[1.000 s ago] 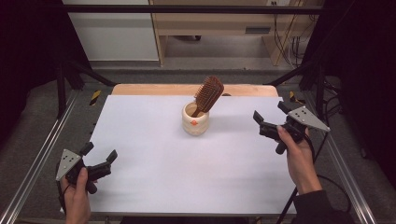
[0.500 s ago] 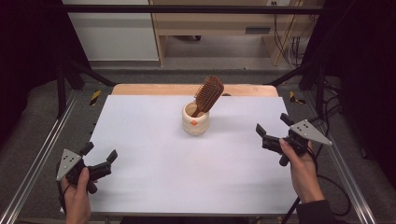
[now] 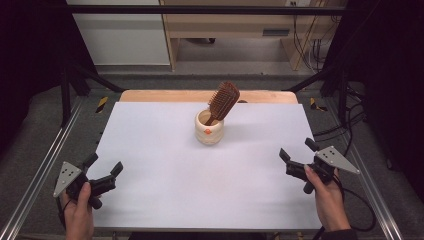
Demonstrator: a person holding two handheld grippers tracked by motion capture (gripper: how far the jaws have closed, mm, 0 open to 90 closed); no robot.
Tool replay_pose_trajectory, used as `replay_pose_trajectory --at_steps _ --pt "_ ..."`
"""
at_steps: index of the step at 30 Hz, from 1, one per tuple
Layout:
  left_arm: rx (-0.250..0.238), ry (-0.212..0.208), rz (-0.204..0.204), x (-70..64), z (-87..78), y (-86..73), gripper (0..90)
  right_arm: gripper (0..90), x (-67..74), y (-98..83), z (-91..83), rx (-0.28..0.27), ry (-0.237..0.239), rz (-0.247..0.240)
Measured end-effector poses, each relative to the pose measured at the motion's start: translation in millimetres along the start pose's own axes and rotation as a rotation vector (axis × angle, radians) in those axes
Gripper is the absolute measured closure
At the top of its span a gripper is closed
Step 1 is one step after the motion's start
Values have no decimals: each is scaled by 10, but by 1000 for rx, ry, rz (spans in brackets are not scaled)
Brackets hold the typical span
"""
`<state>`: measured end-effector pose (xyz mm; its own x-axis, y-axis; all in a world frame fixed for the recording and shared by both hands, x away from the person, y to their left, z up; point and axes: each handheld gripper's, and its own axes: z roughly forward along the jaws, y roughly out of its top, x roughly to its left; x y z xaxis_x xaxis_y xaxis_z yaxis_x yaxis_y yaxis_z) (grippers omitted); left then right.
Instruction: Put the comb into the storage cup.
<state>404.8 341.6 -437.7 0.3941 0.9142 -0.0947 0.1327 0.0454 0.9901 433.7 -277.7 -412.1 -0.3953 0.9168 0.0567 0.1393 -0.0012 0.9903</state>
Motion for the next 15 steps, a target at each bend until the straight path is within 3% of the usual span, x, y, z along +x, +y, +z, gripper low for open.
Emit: replay_pose_trajectory --at_steps 7,15 --pt "10 -23 12 -53 -62 -13 15 30 -13 -124 -66 3 -2 -1" --pt "13 -32 14 -68 -46 -24 16 30 65 -218 -61 21 33 -22"
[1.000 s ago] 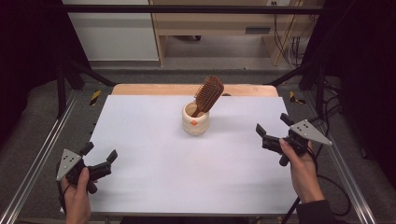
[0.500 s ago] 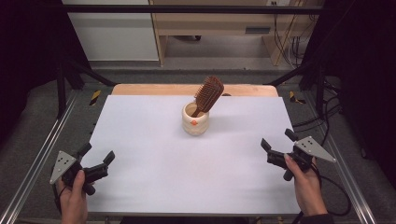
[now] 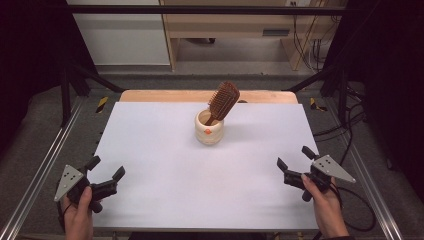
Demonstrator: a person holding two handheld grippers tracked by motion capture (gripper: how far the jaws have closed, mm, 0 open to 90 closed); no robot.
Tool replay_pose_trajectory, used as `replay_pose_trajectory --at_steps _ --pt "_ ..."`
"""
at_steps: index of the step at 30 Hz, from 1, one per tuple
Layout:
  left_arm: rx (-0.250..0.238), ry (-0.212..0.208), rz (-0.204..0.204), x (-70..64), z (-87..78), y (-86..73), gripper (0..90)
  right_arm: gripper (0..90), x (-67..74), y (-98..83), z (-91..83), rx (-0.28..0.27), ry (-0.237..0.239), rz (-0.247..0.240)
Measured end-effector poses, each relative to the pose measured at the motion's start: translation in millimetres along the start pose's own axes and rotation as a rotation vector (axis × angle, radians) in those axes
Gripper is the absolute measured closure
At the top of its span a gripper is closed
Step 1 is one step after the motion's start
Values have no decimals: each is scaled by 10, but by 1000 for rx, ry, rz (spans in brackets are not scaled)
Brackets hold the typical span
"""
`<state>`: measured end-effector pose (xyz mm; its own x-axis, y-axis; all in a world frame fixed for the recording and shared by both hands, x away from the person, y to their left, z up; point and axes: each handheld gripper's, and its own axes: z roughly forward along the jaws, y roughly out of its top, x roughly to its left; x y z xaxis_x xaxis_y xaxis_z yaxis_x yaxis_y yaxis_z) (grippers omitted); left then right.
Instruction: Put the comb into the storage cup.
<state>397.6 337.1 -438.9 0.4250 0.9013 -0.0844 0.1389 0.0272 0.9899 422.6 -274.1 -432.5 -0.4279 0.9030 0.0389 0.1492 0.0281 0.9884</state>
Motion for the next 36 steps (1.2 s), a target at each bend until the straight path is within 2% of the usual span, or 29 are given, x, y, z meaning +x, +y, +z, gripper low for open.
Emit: replay_pose_trajectory --at_steps 6,20,28,32,36 --pt "-8 -3 -7 17 -7 1 16 30 68 -71 58 7 21 -8" --pt "-37 -41 -11 -21 3 20 15 30 228 -219 205 27 81 -35" --pt "-22 -67 -8 -65 41 8 15 30 326 -298 318 57 124 -48" --pt "-9 -77 1 -92 68 2 15 28 372 -291 385 66 118 -60" --pt "4 -77 -1 -95 92 -7 15 30 373 -270 418 68 116 -37"
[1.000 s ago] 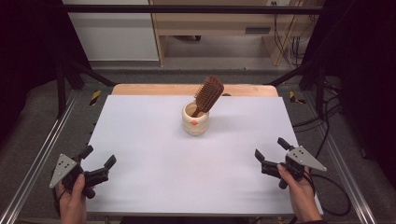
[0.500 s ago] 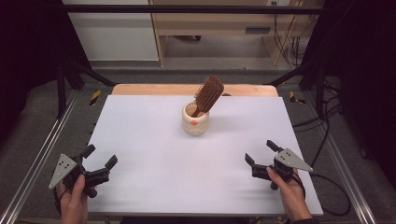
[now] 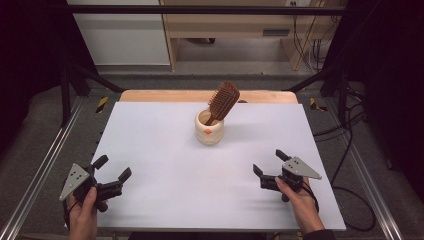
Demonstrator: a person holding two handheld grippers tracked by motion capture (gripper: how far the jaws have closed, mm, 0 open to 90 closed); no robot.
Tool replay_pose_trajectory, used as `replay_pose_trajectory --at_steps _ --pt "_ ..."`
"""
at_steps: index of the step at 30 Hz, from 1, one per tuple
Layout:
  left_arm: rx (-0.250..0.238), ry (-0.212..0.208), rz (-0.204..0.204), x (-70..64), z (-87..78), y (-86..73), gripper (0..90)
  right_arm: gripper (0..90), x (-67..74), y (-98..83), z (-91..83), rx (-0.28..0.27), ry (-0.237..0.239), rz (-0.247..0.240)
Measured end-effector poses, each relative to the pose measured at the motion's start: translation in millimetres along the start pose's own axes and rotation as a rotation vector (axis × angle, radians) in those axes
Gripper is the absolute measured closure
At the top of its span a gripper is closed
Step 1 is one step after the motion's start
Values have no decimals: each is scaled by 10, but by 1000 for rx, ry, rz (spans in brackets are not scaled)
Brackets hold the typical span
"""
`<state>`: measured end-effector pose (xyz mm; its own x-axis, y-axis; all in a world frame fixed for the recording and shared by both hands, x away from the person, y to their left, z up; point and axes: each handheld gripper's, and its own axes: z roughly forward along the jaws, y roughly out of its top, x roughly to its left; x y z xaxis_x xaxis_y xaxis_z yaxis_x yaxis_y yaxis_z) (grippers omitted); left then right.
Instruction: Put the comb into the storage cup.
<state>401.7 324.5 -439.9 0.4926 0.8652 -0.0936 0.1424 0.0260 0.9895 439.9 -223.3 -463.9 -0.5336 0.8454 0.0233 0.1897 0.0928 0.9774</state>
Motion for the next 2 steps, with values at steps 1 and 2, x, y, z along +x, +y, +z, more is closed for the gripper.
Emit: replay_pose_trajectory --at_steps 1,2 --pt "3 2 -3 1 3 -3 15 31 -3 5 -2 4 6 9" --pt "5 4 -4 3 5 -4 16 30 -7 10 -9 7 6 12"
